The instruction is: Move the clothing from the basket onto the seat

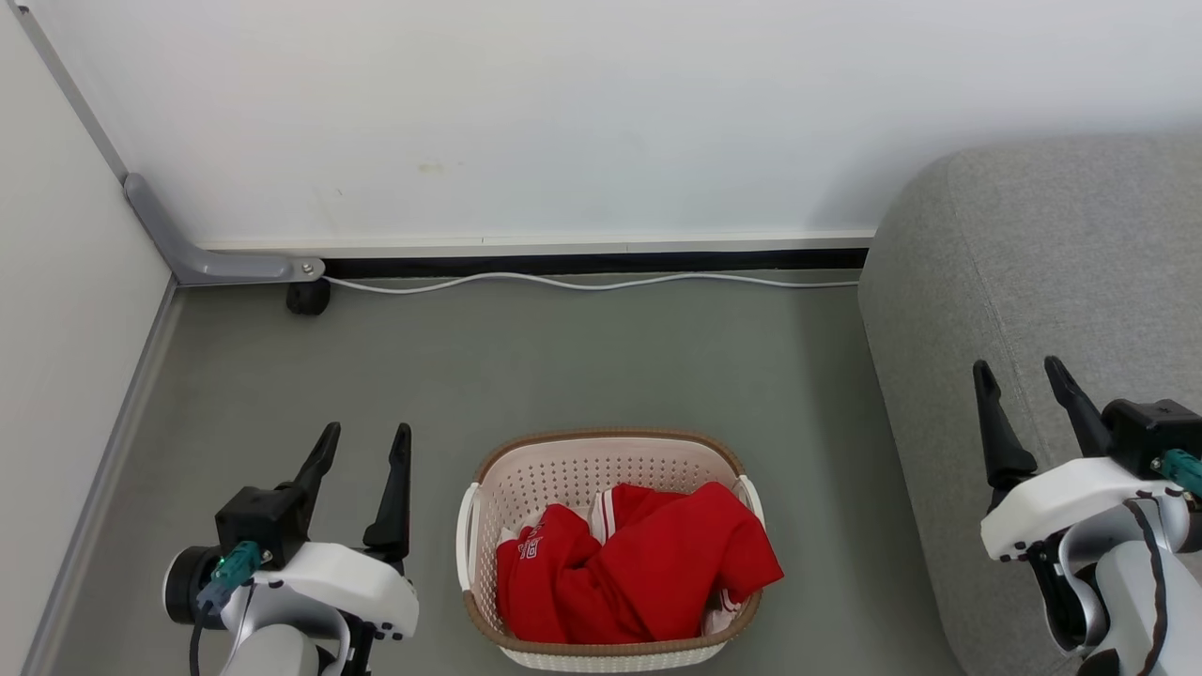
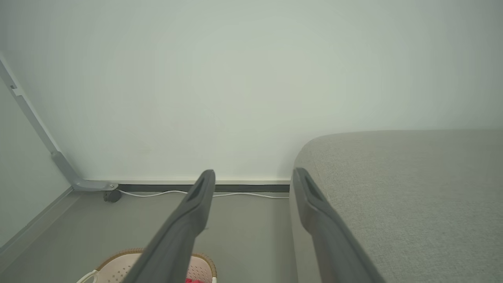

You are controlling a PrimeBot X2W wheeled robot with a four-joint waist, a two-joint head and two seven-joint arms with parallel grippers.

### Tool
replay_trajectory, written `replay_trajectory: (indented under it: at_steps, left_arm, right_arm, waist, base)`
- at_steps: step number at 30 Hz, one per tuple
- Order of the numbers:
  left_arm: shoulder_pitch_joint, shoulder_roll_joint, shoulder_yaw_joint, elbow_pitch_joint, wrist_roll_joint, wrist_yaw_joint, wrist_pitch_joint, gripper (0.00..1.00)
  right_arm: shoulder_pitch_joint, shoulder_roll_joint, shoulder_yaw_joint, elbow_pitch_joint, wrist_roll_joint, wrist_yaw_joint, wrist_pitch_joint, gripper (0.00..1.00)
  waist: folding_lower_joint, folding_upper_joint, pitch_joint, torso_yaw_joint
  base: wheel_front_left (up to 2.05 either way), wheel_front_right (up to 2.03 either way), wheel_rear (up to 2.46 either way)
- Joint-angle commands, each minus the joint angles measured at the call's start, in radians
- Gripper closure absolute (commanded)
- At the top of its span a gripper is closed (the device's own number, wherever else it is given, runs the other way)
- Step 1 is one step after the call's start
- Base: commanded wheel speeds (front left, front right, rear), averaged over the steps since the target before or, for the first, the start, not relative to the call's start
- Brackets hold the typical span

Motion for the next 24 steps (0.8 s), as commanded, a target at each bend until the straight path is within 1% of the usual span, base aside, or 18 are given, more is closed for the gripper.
replay_trajectory:
  at_steps: [1, 6, 15, 19, 24]
  left_arm:
    - [-0.052, 0.012, 0.036, -0.022, -0.014, 0.015, -0.013, 0.0]
    - [-0.051, 0.012, 0.04, -0.017, -0.025, 0.026, -0.013, 0.0]
    - [-0.052, 0.012, 0.036, -0.016, -0.03, 0.024, -0.013, 0.0]
    - [-0.056, 0.012, 0.029, -0.026, -0.034, 0.025, -0.013, 0.0]
    - [-0.073, 0.012, 0.003, -0.035, -0.046, 0.029, -0.013, 0.0]
  right_arm:
    - [-0.018, -0.004, 0.009, -0.022, -0.009, 0.007, -0.014, 0.0]
    - [-0.014, 0.005, -0.007, -0.024, -0.019, 0.007, -0.014, 0.0]
    - [-0.016, 0.011, -0.011, -0.032, -0.025, 0.007, -0.014, 0.0]
    - [-0.027, 0.006, -0.01, -0.047, -0.023, 0.007, -0.014, 0.0]
    - [-0.051, -0.002, -0.008, -0.079, -0.02, 0.007, -0.014, 0.0]
  waist:
    - [0.0, 0.0, 0.001, 0.0]
    - [0.0, 0.0, 0.002, 0.001]
    - [0.0, 0.0, 0.007, 0.002]
    - [0.0, 0.0, 0.033, 0.0]
    - [0.0, 0.0, 0.091, -0.001]
  base:
    - [0.0, 0.0, 0.0]
    - [0.0, 0.0, 0.0]
    - [0.0, 0.0, 0.0]
    - [0.0, 0.0, 0.0]
    - [0.0, 0.0, 0.0]
